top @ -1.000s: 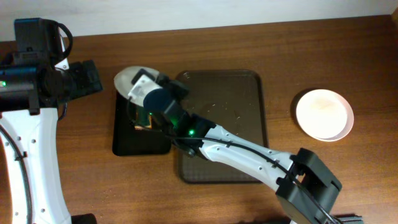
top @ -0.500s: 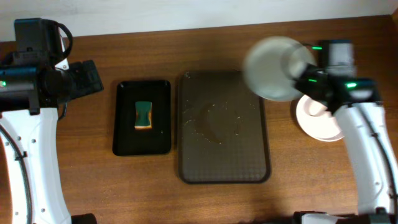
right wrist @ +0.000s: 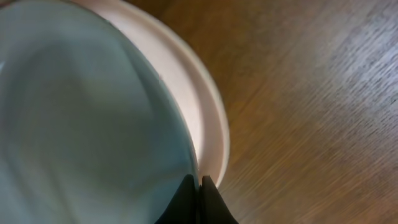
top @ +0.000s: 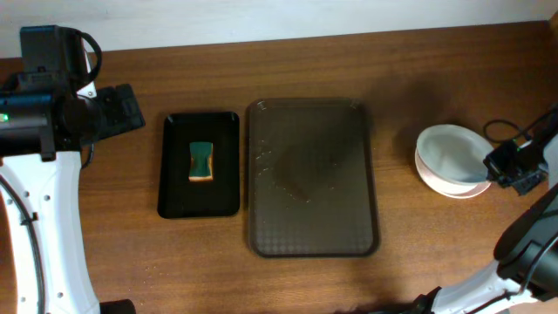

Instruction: Clean dirty plates on tray and stack at the side

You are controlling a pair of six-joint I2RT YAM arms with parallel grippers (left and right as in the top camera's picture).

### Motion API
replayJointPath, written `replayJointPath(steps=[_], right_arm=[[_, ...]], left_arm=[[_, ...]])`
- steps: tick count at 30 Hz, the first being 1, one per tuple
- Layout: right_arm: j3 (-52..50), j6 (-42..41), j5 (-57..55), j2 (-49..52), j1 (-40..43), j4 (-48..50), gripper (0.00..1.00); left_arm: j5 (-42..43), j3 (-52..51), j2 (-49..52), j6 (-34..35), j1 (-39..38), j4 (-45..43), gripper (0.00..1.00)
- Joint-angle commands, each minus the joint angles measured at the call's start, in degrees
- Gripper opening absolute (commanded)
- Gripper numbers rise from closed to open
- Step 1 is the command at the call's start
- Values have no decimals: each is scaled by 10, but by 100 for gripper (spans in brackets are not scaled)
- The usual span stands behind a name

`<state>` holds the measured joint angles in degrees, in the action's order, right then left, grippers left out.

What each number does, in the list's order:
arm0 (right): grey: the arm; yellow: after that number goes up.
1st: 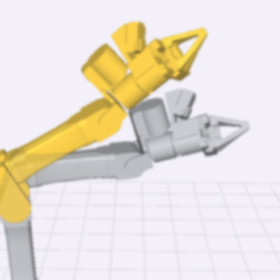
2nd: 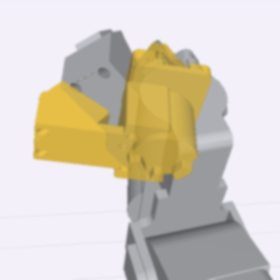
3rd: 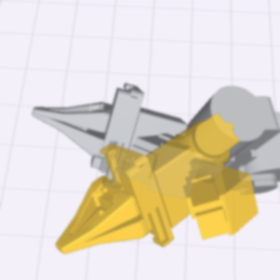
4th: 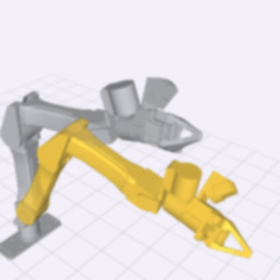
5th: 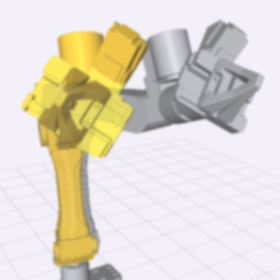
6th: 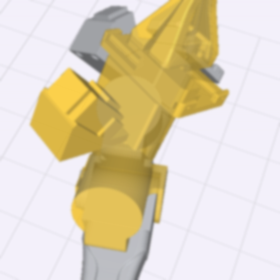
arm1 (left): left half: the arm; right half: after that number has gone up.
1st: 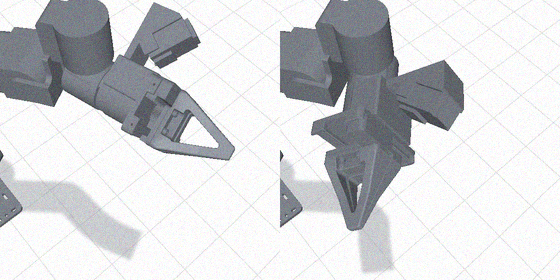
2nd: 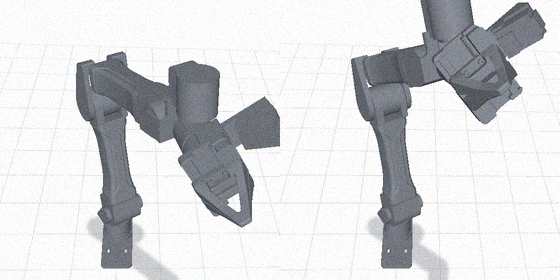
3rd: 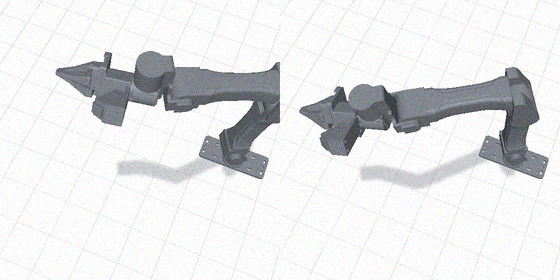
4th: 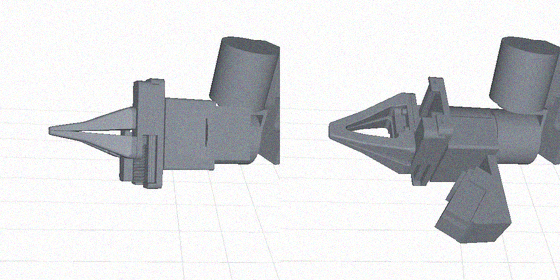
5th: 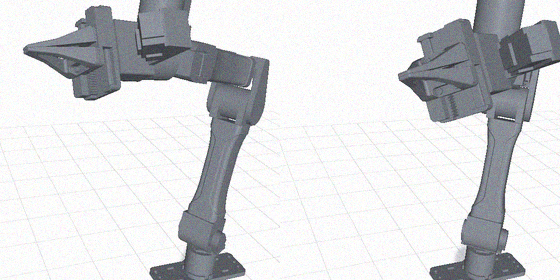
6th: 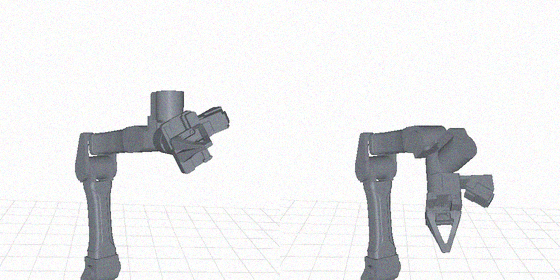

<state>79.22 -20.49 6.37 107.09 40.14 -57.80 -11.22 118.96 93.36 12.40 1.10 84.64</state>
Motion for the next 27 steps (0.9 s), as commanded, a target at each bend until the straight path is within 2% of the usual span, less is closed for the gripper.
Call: replayJointPath(steps=[1,2,3,6,9,14,17,18,24,27], right_arm=[[-2,17,23,-4,16,-5,24],[-2,19,23,-4,17,-9,43],[-2,22,35,-7,18,-17,51],[-1,73,162,-34,15,-18,56],[-1,130,254,-108,-5,-32,57],[-1,247,304,-301,-103,-57,59],[-1,263,303,-432,-190,-59,65],[-1,263,303,-466,-210,-59,98],[-2,262,303,-610,-247,-74,99],[-2,263,256,-649,-247,-89,98]], left_arm=[[-6,2,-7,-5,1,1,100],[-6,2,-7,-5,1,1,100],[-6,2,-7,-5,1,1,100],[-6,2,-7,-5,1,1,100],[-6,2,-7,-5,1,1,100],[-6,2,-7,-5,1,1,100],[-6,2,-7,-5,1,1,100],[-6,2,-7,-5,1,1,100],[-6,2,-7,-5,1,1,100],[-6,2,-7,-5,1,1,100]])
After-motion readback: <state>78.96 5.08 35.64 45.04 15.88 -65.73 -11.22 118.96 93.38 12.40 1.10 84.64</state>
